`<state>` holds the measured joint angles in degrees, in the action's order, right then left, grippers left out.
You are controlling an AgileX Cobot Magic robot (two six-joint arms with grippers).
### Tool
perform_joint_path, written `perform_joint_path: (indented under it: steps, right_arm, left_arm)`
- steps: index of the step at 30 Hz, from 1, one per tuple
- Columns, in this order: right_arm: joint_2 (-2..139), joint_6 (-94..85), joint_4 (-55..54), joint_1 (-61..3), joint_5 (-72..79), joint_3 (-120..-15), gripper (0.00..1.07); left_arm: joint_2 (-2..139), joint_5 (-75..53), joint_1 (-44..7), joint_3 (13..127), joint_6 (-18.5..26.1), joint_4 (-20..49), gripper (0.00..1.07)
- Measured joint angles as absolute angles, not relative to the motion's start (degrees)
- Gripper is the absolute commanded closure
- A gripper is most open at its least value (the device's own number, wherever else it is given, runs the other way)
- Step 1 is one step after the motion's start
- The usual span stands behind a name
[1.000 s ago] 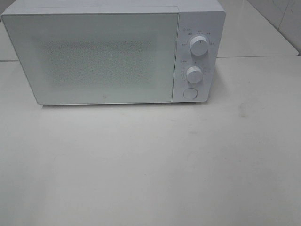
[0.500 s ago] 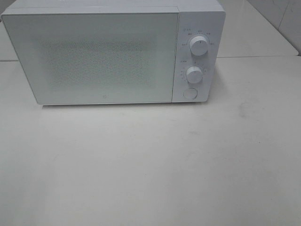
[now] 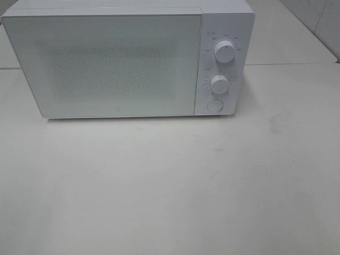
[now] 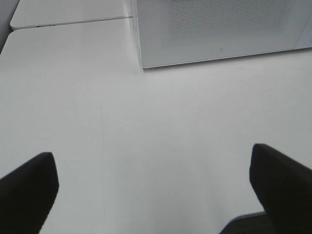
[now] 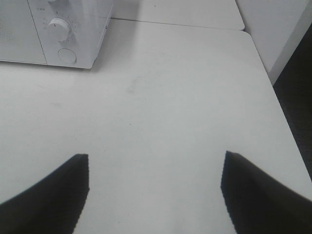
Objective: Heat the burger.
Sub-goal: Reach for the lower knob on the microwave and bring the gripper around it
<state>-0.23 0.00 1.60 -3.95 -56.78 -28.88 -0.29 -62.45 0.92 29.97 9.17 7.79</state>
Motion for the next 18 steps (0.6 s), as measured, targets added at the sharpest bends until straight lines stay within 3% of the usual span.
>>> perform_joint_path:
  steps: [8,18]
  right_arm:
    - [0.00,0.00,1.60,-3.95,-56.78,-28.93,0.35]
    - [10.66,0.00,1.60,-3.95,-49.05,-31.28,0.35]
  left_arm:
    - [-0.29,-62.45,0.92,29.97,9.17,7.79,0.06]
    - [-0.29,-62.45,0.92,29.97,9.17,7.79,0.06]
